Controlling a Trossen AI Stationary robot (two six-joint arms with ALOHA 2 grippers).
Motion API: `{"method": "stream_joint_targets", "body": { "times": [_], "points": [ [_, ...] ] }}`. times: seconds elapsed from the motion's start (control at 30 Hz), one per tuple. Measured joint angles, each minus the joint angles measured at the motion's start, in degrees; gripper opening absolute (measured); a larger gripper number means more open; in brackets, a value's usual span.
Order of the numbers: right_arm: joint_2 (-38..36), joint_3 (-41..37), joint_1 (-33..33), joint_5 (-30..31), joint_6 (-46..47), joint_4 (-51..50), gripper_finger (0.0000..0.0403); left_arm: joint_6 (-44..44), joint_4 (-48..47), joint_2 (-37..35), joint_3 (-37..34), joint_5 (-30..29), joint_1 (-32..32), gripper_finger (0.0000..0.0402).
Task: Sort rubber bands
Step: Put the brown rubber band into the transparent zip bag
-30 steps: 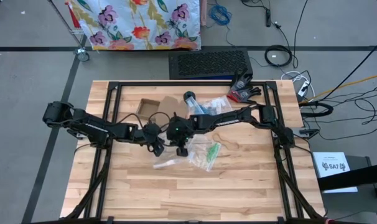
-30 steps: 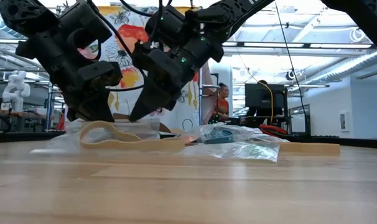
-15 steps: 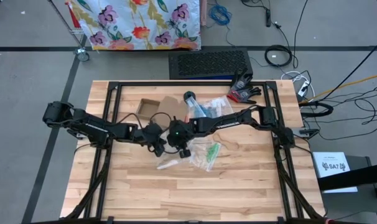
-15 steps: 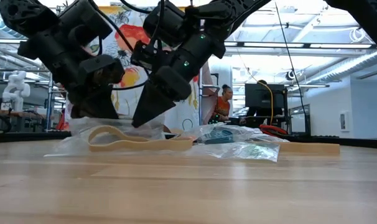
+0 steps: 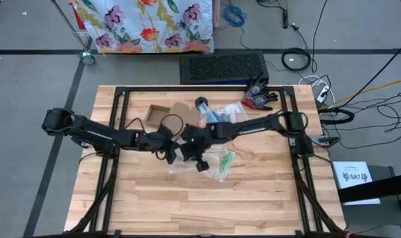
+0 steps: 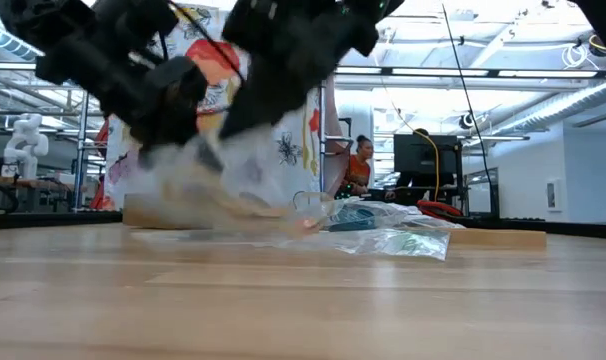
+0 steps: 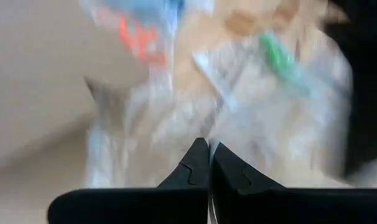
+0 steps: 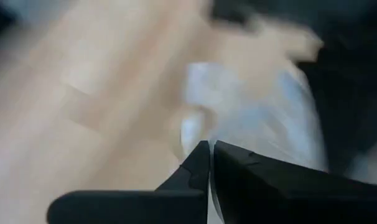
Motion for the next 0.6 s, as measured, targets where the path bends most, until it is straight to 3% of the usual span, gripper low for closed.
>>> {"method": "stream_joint_targets", "body": {
  "times": [0.1,0.13,0.23,0.3,0.33,0.4,0.43,0.47,0.53,0.57,0.6],
  "points": [
    [-3.0,0.0,-2.0,-12.0,2.7,0.4,0.0001,4.6,0.3,-2.7,2.0,-4.3,-0.1,0.0],
    [-4.0,0.0,-2.5,-10.5,4.2,0.1,0.0001,6.2,0.3,-3.7,2.8,-4.7,0.0,0.0],
    [-6.8,0.0,-2.2,9.3,5.7,-2.0,0.0,11.9,-0.7,-6.3,5.6,3.0,0.1,0.0],
    [-8.2,0.1,-1.2,11.3,4.4,-2.8,0.0,14.9,-2.9,-7.4,7.4,8.1,0.2,0.0],
    [-8.6,0.1,-1.3,3.9,3.8,-3.1,0.0,15.6,-5.1,-8.0,8.7,7.7,-0.1,0.0],
    [-8.8,0.0,-2.3,-13.6,3.7,-3.5,0.0,14.4,-10.8,-9.3,10.2,-4.3,-0.5,0.0],
    [-8.8,0.0,-2.6,-14.6,4.8,-3.2,0.0,11.6,-12.4,-9.5,10.8,-10.5,-0.3,0.0],
    [-8.9,0.1,-2.5,-10.1,5.8,-3.2,0.0,10.4,-12.8,-9.5,11.3,-12.2,-0.2,0.0],
    [-9.0,0.0,-1.7,8.5,8.3,-5.1,0.0,14.1,-13.8,-9.5,12.0,-1.6,0.5,0.0],
    [-9.0,0.0,-1.5,13.9,8.8,-5.5,0.0,16.4,-13.5,-9.3,13.0,3.5,0.6,0.0],
    [-9.0,0.0,-1.3,12.7,8.8,-5.6,0.0,16.8,-12.9,-9.2,13.6,3.7,0.4,0.0]
  ]
}}
